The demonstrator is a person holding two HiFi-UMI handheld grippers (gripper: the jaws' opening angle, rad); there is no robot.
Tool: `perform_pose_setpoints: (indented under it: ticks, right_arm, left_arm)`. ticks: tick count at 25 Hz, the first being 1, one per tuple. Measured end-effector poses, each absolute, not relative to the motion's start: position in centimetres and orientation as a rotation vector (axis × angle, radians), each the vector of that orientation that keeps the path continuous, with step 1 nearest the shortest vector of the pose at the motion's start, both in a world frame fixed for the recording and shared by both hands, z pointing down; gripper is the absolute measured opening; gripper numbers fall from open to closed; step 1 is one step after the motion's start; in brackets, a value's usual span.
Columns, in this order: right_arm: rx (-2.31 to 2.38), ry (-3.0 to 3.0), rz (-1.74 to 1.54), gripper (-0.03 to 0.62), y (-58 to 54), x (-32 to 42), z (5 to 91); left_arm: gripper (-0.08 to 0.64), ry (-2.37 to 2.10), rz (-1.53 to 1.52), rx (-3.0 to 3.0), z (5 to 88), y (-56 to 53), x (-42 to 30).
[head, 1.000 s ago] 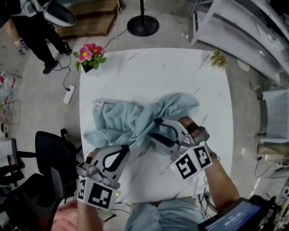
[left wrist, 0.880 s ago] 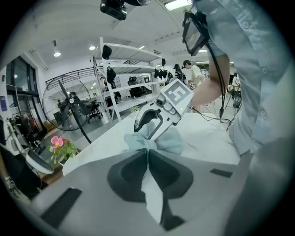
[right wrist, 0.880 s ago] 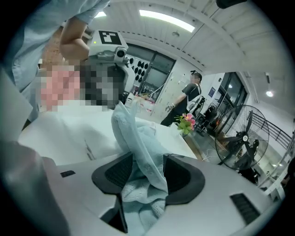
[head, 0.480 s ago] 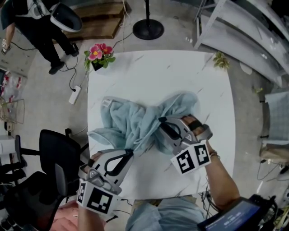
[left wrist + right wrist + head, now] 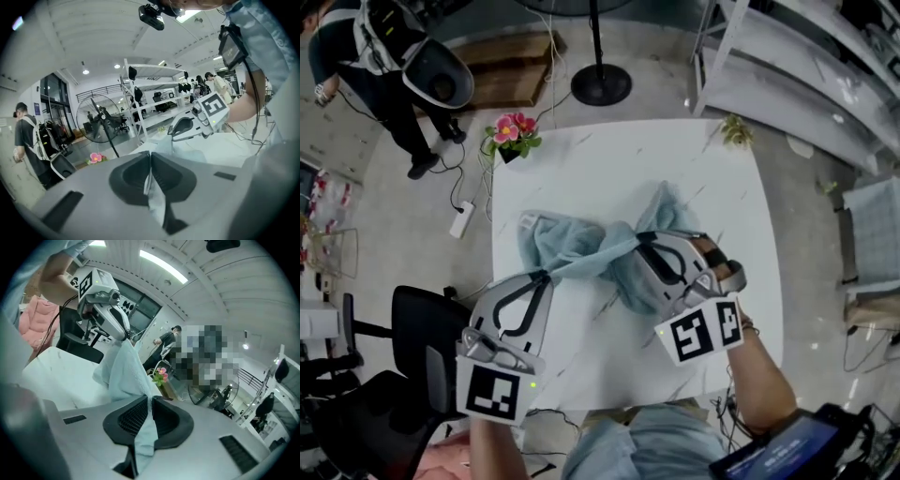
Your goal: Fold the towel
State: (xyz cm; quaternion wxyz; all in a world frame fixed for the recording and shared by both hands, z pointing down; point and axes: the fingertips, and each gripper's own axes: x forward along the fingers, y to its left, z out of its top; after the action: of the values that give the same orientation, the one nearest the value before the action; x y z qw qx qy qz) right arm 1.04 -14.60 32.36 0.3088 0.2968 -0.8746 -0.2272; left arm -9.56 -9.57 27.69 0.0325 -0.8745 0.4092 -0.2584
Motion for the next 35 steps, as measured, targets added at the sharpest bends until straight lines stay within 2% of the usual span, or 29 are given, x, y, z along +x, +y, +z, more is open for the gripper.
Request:
perform_pose_setpoints:
  ticks: [13, 35]
  right_arm:
    - [1.144, -2.287, -0.729, 0.032, -13.9, 3.5, 19.5]
    - [1.511, -2.151, -1.116, 0.029, -1.9, 6.5, 1.2]
  left_arm:
    - [0.018, 1.525, -0.425, -2.494, 15.7, -11.6, -9.0]
    - [0.018, 1.426, -0.104, -2.365, -0.4, -0.5, -6.7]
